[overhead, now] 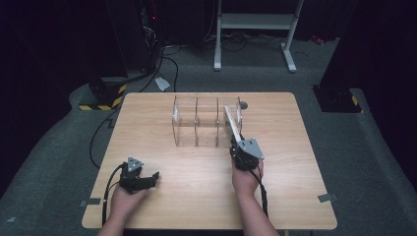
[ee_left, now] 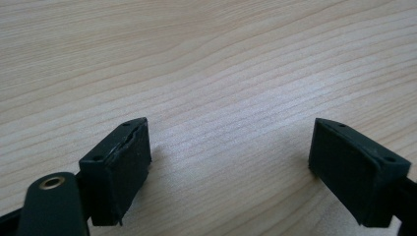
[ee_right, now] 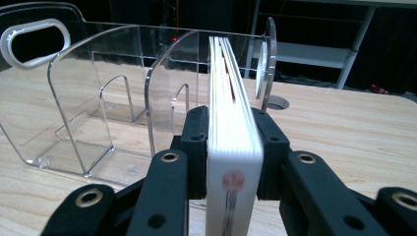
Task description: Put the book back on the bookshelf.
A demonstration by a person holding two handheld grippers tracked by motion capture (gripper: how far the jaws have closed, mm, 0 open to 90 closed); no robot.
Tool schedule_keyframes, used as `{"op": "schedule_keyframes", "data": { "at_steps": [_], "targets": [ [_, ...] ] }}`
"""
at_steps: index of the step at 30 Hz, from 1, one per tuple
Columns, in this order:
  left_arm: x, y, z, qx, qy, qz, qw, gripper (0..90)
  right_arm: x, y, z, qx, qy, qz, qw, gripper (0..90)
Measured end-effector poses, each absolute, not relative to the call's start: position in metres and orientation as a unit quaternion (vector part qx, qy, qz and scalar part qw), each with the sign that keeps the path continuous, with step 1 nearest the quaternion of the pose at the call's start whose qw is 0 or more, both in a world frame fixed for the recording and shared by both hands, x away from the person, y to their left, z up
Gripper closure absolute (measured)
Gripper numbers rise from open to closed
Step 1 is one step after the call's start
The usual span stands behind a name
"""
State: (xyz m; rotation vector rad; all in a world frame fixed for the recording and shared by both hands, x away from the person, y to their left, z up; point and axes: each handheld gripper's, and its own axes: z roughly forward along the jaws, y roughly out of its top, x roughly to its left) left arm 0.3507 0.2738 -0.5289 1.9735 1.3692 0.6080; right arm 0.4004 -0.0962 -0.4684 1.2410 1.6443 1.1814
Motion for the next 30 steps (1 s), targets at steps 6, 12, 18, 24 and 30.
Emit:
{"op": "schedule_keyframes", "data": {
  "at_steps": [6, 12, 18, 24, 30],
  "targets": [
    [0.350, 0.274, -0.529, 0.752, 0.523, 0.232, 0.328, 16.3, 0.398, -0.094, -0.465, 0.484, 0.651, 0.452, 0.370, 71.6],
    [0.350, 0.274, -0.529, 0.752, 0.523, 0.233, 0.327, 16.3, 0.397, -0.092, -0.464, 0.476, 0.662, 0.440, 0.378, 75.2],
    [0.350, 0.274, -0.529, 0.751, 0.523, 0.233, 0.328, 16.3, 0.401, -0.088, -0.459, 0.477, 0.656, 0.446, 0.379, 75.5],
    [0.351, 0.274, -0.529, 0.751, 0.524, 0.233, 0.328, 16.2, 0.403, -0.088, -0.450, 0.476, 0.647, 0.448, 0.393, 75.6],
    [0.351, 0.274, -0.529, 0.751, 0.524, 0.232, 0.327, 16.2, 0.415, -0.086, -0.450, 0.486, 0.639, 0.444, 0.397, 75.6]
  ]
}}
